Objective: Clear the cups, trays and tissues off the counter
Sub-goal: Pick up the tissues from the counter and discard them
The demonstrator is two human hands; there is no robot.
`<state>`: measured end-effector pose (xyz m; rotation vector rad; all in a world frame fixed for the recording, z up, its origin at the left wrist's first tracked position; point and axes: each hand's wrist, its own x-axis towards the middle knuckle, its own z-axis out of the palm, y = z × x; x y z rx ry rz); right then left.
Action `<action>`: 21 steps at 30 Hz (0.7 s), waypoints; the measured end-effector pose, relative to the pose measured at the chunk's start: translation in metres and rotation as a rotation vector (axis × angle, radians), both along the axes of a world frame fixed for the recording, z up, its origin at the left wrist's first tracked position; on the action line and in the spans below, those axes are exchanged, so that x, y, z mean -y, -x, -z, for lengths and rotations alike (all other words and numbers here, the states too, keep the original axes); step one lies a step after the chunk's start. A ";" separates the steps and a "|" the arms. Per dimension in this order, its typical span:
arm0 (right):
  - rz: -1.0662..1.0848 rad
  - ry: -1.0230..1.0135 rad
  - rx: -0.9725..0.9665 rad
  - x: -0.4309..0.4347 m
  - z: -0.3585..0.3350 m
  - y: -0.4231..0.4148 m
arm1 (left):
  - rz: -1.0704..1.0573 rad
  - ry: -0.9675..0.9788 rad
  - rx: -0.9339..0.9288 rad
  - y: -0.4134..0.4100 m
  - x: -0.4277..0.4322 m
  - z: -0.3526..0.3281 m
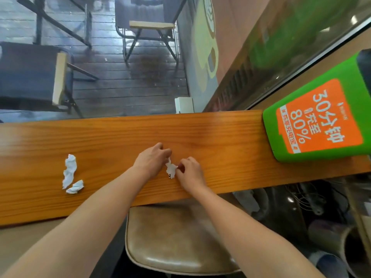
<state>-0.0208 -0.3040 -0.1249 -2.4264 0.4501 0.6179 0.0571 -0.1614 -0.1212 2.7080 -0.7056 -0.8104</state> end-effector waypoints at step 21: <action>0.069 -0.207 -0.055 0.024 -0.049 -0.024 | -0.117 -0.205 -0.175 0.015 -0.041 -0.051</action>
